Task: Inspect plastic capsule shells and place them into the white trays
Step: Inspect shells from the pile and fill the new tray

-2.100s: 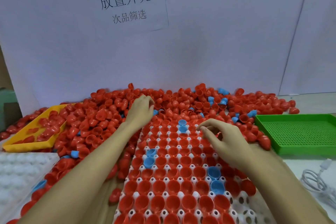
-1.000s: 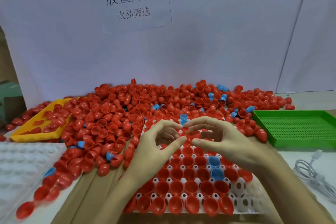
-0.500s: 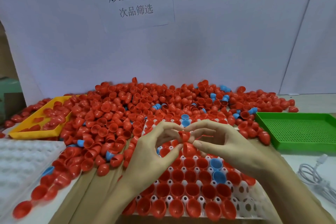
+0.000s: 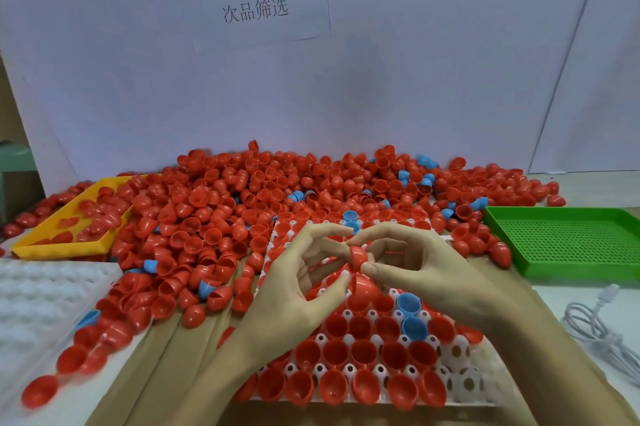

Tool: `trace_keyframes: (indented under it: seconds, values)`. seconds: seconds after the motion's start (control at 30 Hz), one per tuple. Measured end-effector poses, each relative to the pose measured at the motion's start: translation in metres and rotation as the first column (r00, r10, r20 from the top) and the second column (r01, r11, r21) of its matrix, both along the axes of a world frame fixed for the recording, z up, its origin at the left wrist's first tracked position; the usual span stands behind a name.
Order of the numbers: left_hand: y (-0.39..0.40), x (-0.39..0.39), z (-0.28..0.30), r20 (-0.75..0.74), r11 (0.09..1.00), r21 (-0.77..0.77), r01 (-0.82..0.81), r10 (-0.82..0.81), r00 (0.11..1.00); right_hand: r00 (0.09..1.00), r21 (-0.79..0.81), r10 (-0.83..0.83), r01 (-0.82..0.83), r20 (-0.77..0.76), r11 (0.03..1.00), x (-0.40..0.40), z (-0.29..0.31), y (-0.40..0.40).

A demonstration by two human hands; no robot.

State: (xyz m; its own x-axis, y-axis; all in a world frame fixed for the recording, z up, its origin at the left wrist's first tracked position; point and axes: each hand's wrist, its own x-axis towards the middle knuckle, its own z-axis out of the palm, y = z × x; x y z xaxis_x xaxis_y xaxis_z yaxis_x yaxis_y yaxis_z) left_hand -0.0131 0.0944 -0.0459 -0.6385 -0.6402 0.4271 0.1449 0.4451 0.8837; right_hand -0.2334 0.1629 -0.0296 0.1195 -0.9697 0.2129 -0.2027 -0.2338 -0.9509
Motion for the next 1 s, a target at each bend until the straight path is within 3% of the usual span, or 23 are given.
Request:
trace_keyframes:
  seconds: [0.33, 0.5, 0.6, 0.77, 1.0]
  values:
    - [-0.003, -0.002, 0.001, 0.004, 0.998, 0.067, 0.011, -0.011, 1.0, 1.0, -0.007, -0.01, 0.01, -0.013, 1.0, 0.003, -0.001, 0.0]
    - [-0.002, -0.006, 0.0, -0.073, 0.987, 0.096, -0.125, 0.133, 0.989, 0.997, 0.01, -0.061, 0.061, 0.056, 0.998, 0.0, -0.006, -0.002]
    - [-0.004, -0.007, 0.002, -0.121, 0.951, 0.293, -0.103, 0.144, 0.982, 0.993, -0.02, -0.116, 0.115, -0.014, 0.993, -0.002, -0.008, -0.004]
    - [-0.012, -0.004, -0.002, -0.056, 0.945, 0.281, -0.164, 0.187, 0.981, 0.989, -0.013, -0.078, 0.077, -0.126, 0.997, -0.001, -0.005, -0.003]
    - [-0.019, 0.003, -0.004, -0.048, 0.933, 0.343, -0.111, 0.135, 0.99, 0.977, -0.03, -0.081, 0.076, -0.195, 0.997, 0.002, -0.001, 0.002]
